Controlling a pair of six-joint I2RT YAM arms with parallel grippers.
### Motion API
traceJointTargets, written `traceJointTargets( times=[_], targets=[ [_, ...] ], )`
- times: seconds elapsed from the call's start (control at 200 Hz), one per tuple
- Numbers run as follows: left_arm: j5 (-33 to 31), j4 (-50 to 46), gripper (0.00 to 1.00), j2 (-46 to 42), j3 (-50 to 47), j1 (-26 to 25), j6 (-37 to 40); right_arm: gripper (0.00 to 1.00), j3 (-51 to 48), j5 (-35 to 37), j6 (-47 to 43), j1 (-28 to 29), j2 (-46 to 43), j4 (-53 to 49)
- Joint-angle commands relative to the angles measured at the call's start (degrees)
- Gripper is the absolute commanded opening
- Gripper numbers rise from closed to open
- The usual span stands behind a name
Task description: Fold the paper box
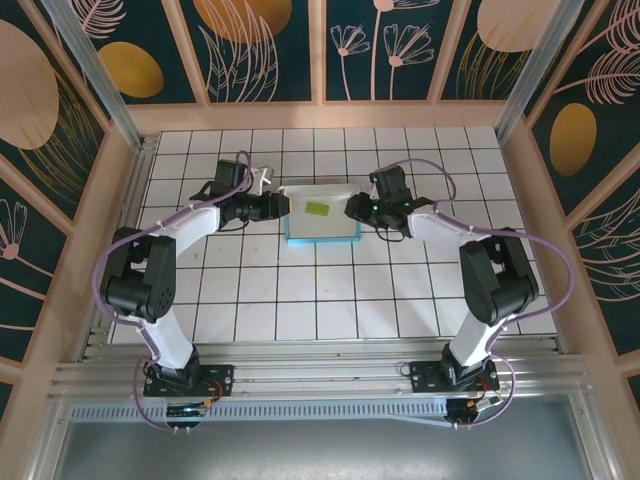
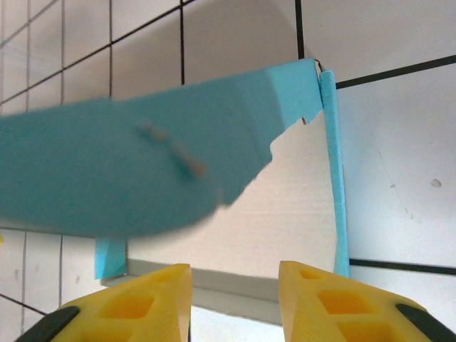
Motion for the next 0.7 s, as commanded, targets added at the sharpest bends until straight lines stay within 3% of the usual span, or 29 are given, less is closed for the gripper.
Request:
traceJointTargets(
  times=[0.0, 0.18, 0.335, 0.506, 0.586, 0.691],
  targets=[
    [1.08, 3.70, 0.39, -6.75, -3.07, -0.44, -2.81, 0.40, -2.34, 0.46, 1.54, 0.54, -6.24, 1.30],
    [-2.85, 4.84, 0.43, -18.37, -5.83, -0.64, -7.36, 0.43, -1.33, 1.41, 2.09, 0.24, -15.45, -3.06],
    [-19.91, -1.64, 0.34, -20.66, -0.70, 0.87, -21.85, 0.48, 5.11, -1.87, 4.83, -5.42, -16.50, -6.84],
    [-12.94, -2.55, 0.35, -9.69, 7.80, 4.22, -30.04, 0.51, 22.60, -13.43, 2.21, -12.97, -1.10, -18.09],
    [-8.98, -2.82, 0.46, -3.71, 11.64, 4.62, -31.22, 0.48, 32.35, -17.54, 1.33, -13.76, 7.27, -25.02],
    [-8.03, -6.67, 0.43, 3.60, 16.53, 4.64, -29.13, 0.46, 39.79, -18.27, 0.01, -12.92, 13.92, -29.77]
  ],
)
